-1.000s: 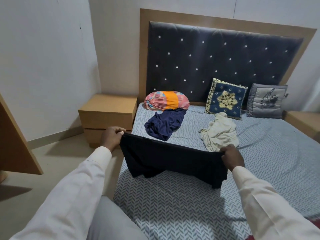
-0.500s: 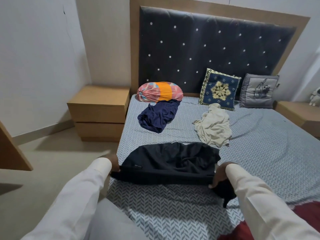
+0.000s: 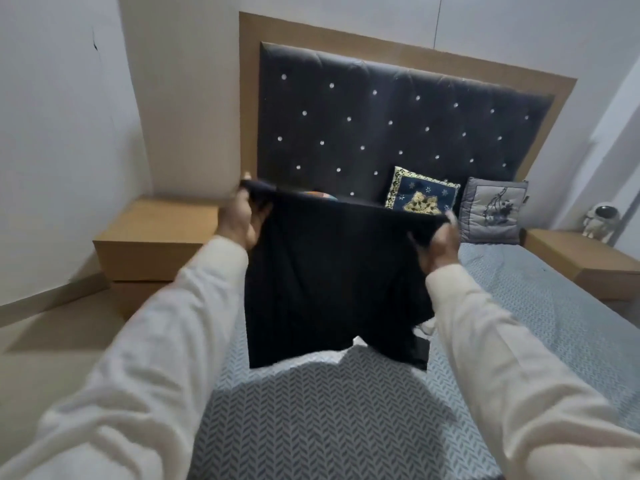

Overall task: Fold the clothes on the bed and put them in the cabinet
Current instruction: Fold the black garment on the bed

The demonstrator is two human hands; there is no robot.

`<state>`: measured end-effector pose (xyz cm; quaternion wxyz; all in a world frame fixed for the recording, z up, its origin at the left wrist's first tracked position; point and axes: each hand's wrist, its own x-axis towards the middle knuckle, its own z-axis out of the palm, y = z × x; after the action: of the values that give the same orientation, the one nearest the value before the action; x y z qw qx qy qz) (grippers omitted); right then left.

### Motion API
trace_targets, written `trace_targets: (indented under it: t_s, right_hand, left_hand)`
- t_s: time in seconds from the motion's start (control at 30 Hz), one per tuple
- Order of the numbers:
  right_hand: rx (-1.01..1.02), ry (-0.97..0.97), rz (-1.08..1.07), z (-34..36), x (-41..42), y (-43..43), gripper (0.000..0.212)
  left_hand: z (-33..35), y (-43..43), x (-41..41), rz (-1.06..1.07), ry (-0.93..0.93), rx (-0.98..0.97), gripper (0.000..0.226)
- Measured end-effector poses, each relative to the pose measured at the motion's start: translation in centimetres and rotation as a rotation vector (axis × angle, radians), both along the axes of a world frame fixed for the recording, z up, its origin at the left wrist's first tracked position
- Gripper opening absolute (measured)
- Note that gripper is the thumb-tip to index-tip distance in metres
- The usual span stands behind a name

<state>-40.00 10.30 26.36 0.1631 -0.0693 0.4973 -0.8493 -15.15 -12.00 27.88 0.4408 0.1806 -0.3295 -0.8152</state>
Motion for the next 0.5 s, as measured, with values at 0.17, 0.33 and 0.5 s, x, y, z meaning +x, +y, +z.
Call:
trace_targets:
  t_s: [0.17, 0.33, 0.5]
  right_hand:
    - [0.264, 0.479, -0.141, 8.4, -1.7, 0.2, 0.052]
    - [0.897, 0.832, -0.198, 5.2, -3.3, 3.1, 0.064]
    - [1.276, 0.77, 0.069, -3.7, -1.6, 6.5, 0.042]
  left_hand:
    - [9.7, -3.9, 0.0, 0.07, 0.055, -0.365, 0.034]
    - [3.7, -5.2, 1.9, 0.202, -0.265, -0.598, 0.039]
    - [-11.1, -3.1, 4.1, 0.231, -0.911, -0.762, 0.044]
